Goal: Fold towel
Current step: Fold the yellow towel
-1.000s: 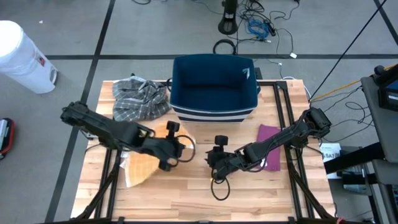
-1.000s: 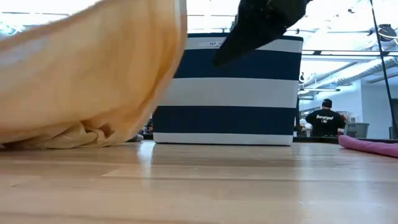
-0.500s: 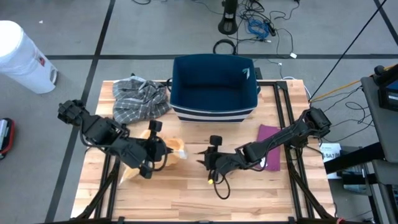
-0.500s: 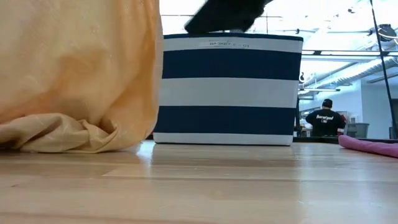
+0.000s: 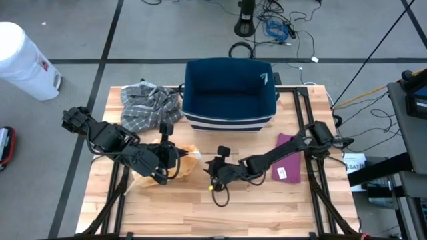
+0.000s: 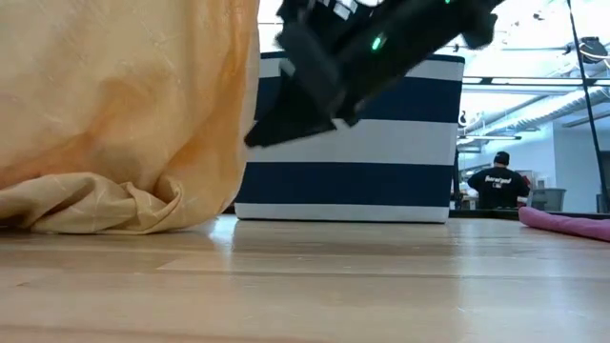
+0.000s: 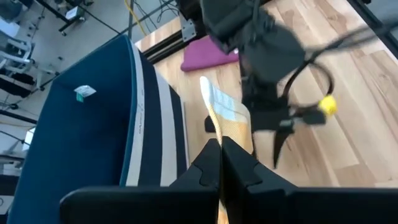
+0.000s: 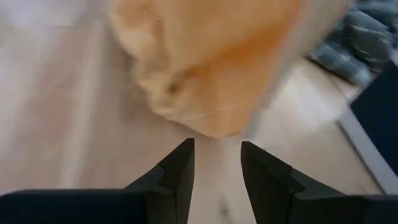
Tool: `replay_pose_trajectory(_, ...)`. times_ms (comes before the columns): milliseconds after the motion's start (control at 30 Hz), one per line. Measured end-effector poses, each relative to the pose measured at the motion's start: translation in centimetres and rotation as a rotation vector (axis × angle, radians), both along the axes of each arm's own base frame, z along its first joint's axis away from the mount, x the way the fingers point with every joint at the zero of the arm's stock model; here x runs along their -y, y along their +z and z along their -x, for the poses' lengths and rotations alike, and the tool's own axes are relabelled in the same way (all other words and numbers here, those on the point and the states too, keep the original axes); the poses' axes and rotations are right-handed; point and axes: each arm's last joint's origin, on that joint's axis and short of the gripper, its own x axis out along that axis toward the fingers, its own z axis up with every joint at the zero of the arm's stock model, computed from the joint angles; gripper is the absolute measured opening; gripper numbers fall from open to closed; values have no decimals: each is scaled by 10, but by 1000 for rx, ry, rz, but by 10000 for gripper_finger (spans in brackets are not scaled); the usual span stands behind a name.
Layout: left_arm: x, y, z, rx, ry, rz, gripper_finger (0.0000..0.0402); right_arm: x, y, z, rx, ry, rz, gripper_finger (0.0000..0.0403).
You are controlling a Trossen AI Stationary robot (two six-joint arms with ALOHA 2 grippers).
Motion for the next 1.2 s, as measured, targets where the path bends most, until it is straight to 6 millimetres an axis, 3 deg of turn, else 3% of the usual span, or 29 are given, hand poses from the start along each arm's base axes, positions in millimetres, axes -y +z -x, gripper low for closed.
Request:
replay_pose_trajectory(367, 0, 1, -1, 7, -15, -13, 0, 30, -27, -21, 63, -48, -40, 121)
replay_pose_trajectory(567, 0, 1, -1, 3, -27, -29, 0, 34, -35, -26, 85, -12, -67, 115)
replay_pose_trajectory(700, 1, 1, -1, 8, -28, -34, 0, 40, -39, -28, 80, -27, -64, 83)
replay_pose_trajectory(800, -1, 1, -1, 17, -2, -57, 0, 40, -38, -27, 58, -10, -22, 32)
replay_pose_trajectory(867, -2, 1, 0, 15, 15, -77, 0, 34, -33, -25, 54, 22, 22, 9)
replay_pose_trajectory(1033, -4, 2, 4, 14, 42, -110, 0, 19, -8, -18, 74, 45, 110, 2)
replay_pose_trajectory(1200, -5, 3, 5, 25, 57, -146, 0, 4, 37, -1, 108, 46, 219, 1)
